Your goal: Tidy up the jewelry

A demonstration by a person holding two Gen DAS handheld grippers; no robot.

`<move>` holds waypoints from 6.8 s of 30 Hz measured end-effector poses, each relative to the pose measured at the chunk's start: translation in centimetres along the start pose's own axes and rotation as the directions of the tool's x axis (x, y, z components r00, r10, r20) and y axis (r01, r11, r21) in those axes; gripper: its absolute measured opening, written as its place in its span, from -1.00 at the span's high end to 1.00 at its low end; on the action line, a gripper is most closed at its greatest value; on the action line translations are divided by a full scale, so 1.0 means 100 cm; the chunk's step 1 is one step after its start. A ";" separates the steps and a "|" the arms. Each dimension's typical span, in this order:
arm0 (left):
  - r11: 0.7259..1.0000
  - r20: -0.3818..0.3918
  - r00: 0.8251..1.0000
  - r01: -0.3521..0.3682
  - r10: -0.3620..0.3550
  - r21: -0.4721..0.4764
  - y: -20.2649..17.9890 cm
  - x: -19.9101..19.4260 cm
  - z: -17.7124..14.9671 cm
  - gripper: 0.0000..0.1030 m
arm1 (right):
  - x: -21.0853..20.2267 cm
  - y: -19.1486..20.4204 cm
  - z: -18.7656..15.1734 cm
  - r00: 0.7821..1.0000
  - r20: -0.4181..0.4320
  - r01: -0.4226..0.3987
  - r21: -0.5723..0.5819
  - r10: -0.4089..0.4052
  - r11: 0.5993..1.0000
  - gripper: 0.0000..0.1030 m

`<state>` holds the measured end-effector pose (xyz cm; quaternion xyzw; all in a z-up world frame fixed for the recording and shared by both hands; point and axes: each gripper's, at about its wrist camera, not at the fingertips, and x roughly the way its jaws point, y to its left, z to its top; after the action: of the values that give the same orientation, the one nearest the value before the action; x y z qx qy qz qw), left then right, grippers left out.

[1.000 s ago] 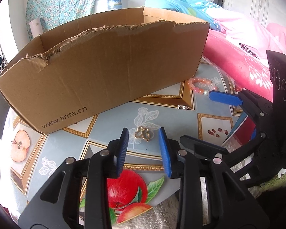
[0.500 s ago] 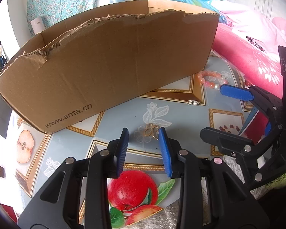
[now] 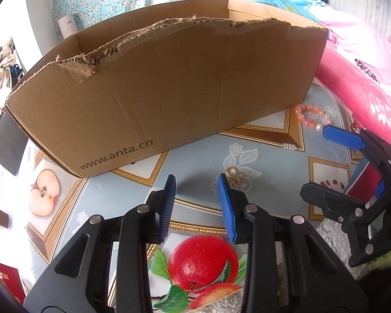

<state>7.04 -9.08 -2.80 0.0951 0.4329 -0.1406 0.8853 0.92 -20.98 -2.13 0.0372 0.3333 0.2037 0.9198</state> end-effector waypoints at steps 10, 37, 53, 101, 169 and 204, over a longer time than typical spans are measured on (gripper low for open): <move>0.990 0.036 0.990 0.136 -0.135 -0.042 0.006 -0.011 0.002 0.37 | 0.000 -0.001 0.000 1.000 0.000 0.003 -0.002 -0.003 1.000 -0.88; 0.996 0.017 0.998 0.061 -0.062 0.059 -0.028 0.001 0.002 0.63 | -0.004 -0.013 -0.002 0.997 0.029 -0.072 0.049 0.071 0.996 -0.88; 0.998 0.012 0.998 0.054 -0.055 0.034 -0.024 0.000 0.003 0.64 | -0.002 -0.014 -0.003 0.997 0.027 -0.071 0.041 0.070 0.997 -0.89; 0.990 0.081 0.996 0.057 -0.047 -0.128 0.032 -0.014 -0.003 0.64 | 0.064 0.005 0.078 0.812 -0.583 -0.158 -0.259 -0.024 0.953 0.83; 0.978 0.300 0.935 0.208 -0.189 -0.033 0.045 -0.072 0.096 0.64 | -0.001 -0.009 0.202 0.959 -0.248 -0.170 -0.126 0.135 0.977 0.91; 0.959 0.297 0.929 0.262 -0.220 -0.110 0.045 -0.099 0.041 -0.55 | -0.054 -0.087 0.120 0.983 -0.140 0.134 0.129 -0.115 0.983 0.39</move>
<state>5.74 -4.34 7.78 -0.0459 0.3201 -0.2281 0.9184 7.76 -30.33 8.62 0.0661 0.4083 0.1242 0.9019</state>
